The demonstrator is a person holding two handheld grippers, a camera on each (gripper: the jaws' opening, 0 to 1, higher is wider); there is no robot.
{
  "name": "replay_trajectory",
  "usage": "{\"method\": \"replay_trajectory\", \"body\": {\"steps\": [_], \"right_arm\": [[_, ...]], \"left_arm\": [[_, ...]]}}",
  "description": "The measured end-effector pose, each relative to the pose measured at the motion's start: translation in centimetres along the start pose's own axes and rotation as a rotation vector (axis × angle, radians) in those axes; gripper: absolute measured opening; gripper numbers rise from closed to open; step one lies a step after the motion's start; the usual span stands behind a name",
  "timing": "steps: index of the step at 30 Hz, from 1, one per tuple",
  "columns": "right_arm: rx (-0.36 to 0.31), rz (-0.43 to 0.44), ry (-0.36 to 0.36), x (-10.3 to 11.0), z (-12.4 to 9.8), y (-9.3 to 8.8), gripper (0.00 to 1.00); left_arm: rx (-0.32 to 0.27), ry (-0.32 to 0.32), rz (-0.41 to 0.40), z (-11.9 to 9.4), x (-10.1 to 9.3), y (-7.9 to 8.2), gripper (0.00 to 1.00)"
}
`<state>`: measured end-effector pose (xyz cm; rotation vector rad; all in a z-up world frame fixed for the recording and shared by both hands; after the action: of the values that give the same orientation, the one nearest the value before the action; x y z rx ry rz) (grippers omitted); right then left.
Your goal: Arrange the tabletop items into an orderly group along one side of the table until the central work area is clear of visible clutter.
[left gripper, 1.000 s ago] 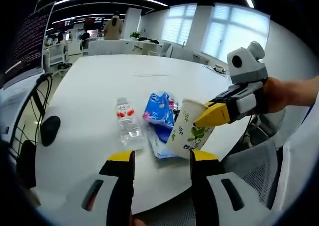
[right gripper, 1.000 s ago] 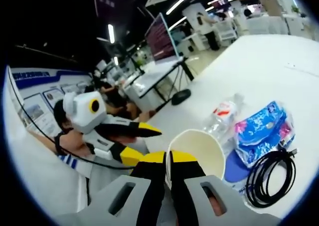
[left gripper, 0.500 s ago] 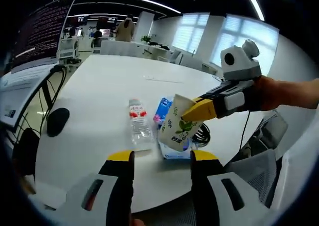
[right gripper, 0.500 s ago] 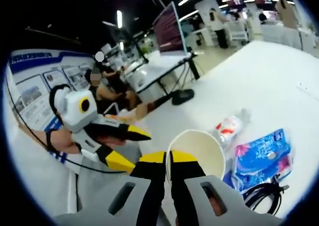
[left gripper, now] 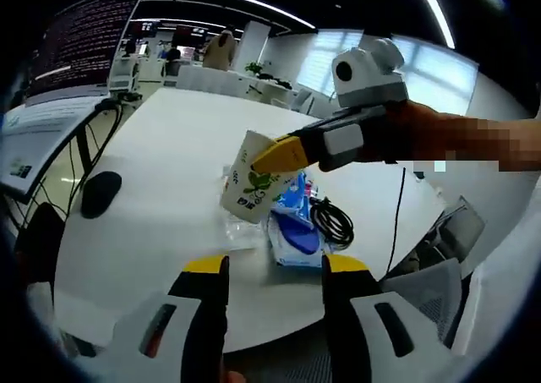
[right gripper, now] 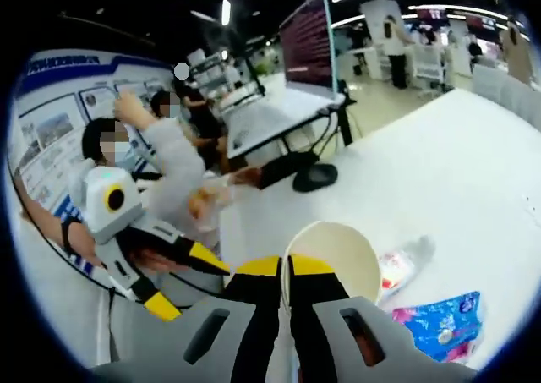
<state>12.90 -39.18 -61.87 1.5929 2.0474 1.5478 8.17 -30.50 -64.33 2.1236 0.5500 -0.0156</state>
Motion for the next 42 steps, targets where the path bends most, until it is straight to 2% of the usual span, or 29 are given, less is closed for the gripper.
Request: {"method": "replay_trajectory", "body": {"steps": [5, 12, 17, 23, 34, 37, 40, 42], "right_arm": [[0.028, -0.014, 0.015, -0.9, 2.0, 0.7, 0.0], [0.059, -0.017, -0.001, -2.5, 4.3, 1.1, 0.0], [0.075, -0.019, -0.012, -3.6, 5.4, 1.2, 0.0], [0.133, -0.038, -0.045, -5.3, 6.2, 0.7, 0.0], [0.315, -0.215, -0.14, -9.2, 7.3, 0.7, 0.0], [0.349, -0.25, -0.147, -9.8, 7.6, 0.6, 0.0], [0.417, -0.331, -0.193, -11.4, 7.5, 0.7, 0.0], [0.437, -0.339, -0.197, -11.8, 7.8, 0.6, 0.0]], "left_arm": [[0.003, -0.009, 0.002, 0.0, -0.3, -0.1, 0.43], [-0.005, -0.026, 0.002, -0.2, -0.4, 0.2, 0.43], [0.004, -0.039, 0.008, -0.3, -0.4, 0.0, 0.42], [0.0, -0.041, 0.002, -0.5, 0.2, 0.0, 0.42], [-0.002, -0.041, -0.011, -0.4, 0.7, 0.2, 0.42], [-0.003, -0.038, -0.017, -0.3, 1.0, 0.2, 0.42], [-0.003, -0.035, -0.023, -0.3, 1.2, 0.3, 0.41], [0.001, -0.032, -0.025, -0.3, 1.3, 0.2, 0.41]]}}
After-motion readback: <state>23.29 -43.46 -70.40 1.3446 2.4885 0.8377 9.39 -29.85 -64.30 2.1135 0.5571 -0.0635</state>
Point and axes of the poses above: the point that each gripper's makers call its tool centre point, and the gripper's own axes: z roughly forward along the fingers, x roughly to its left, y roughly out of its top, the point moved 2 cm from there along -z, roughly backward along the fingers, and after that the axes turned 13 degrees about y, right-handed, at the moved point
